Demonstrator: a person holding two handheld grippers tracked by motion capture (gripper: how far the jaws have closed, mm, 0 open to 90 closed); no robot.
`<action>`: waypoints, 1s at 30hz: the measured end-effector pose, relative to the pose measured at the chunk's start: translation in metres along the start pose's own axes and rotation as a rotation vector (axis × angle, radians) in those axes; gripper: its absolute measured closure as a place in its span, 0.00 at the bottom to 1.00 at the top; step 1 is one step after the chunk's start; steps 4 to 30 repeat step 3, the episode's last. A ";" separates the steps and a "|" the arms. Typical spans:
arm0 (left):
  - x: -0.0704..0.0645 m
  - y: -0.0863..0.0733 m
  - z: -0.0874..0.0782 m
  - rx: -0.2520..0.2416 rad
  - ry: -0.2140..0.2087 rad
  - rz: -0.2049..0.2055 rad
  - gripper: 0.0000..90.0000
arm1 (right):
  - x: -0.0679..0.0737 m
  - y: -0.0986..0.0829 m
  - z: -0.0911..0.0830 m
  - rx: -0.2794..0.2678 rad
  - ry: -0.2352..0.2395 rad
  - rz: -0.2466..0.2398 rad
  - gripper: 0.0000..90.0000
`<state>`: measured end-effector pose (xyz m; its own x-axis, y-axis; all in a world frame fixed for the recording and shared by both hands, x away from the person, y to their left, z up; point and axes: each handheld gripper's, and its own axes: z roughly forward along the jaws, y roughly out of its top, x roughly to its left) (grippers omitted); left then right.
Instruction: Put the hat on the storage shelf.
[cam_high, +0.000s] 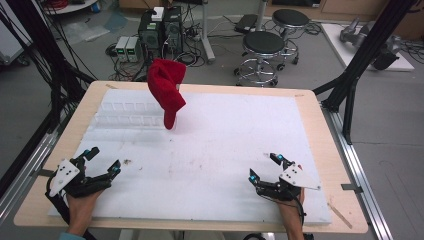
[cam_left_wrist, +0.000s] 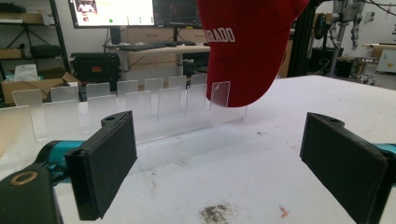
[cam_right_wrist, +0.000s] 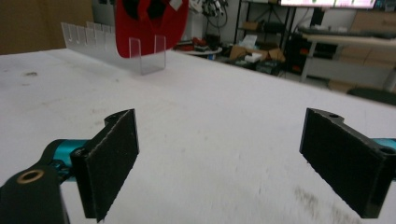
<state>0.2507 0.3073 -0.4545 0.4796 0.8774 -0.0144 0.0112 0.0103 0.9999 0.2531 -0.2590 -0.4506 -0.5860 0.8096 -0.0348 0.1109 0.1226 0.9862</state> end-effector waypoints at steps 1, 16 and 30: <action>0.000 0.000 0.000 0.002 0.000 0.000 0.12 | 0.000 0.000 -0.002 -0.026 -0.006 0.000 0.12; 0.000 0.000 0.000 0.004 0.001 0.002 0.12 | -0.002 0.000 -0.003 -0.007 -0.008 0.002 0.12; 0.000 0.000 0.000 0.004 0.001 0.002 0.12 | -0.002 0.000 -0.003 -0.007 -0.008 0.002 0.12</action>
